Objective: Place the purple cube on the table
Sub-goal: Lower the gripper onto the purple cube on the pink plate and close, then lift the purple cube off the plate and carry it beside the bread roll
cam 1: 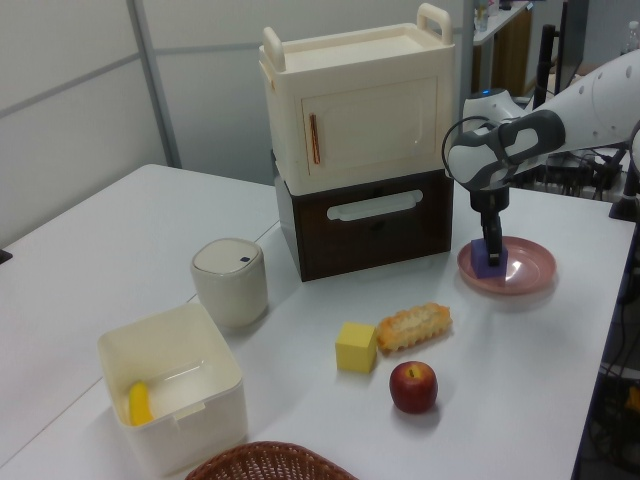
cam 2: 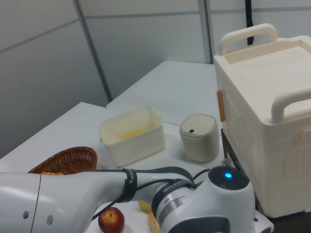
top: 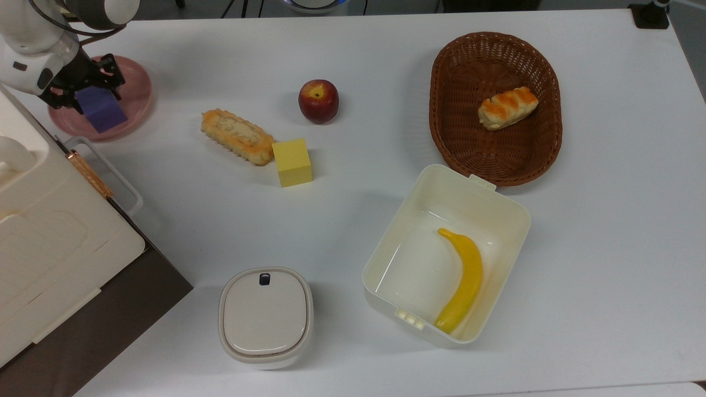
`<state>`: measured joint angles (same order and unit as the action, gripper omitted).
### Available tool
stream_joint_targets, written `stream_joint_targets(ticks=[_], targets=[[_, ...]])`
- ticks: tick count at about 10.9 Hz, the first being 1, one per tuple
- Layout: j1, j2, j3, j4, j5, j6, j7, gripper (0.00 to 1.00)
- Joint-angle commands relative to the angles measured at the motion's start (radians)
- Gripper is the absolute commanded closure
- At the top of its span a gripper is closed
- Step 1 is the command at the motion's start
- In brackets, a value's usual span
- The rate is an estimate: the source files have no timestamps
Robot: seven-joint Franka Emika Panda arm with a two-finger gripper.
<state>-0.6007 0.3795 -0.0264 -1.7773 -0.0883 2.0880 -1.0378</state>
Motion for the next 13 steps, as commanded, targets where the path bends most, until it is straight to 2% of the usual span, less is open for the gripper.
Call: stream_joint_targets(ticks=[1, 3, 5, 8, 10, 13], targets=[[-0.010, -0.057, -0.001, -0.025, -0.001, 0.012, -0.008, 0.54], [-0.016, -0.123, 0.000, -0.022, -0.001, -0.031, 0.048, 0.54], [0.007, -0.159, 0.023, -0.022, -0.001, -0.048, 0.176, 0.54], [0.042, -0.160, 0.116, -0.021, -0.001, -0.048, 0.434, 0.53], [0.103, -0.154, 0.144, -0.017, 0.001, -0.045, 0.598, 0.53], [0.226, -0.131, 0.144, 0.021, 0.013, -0.034, 0.888, 0.49]])
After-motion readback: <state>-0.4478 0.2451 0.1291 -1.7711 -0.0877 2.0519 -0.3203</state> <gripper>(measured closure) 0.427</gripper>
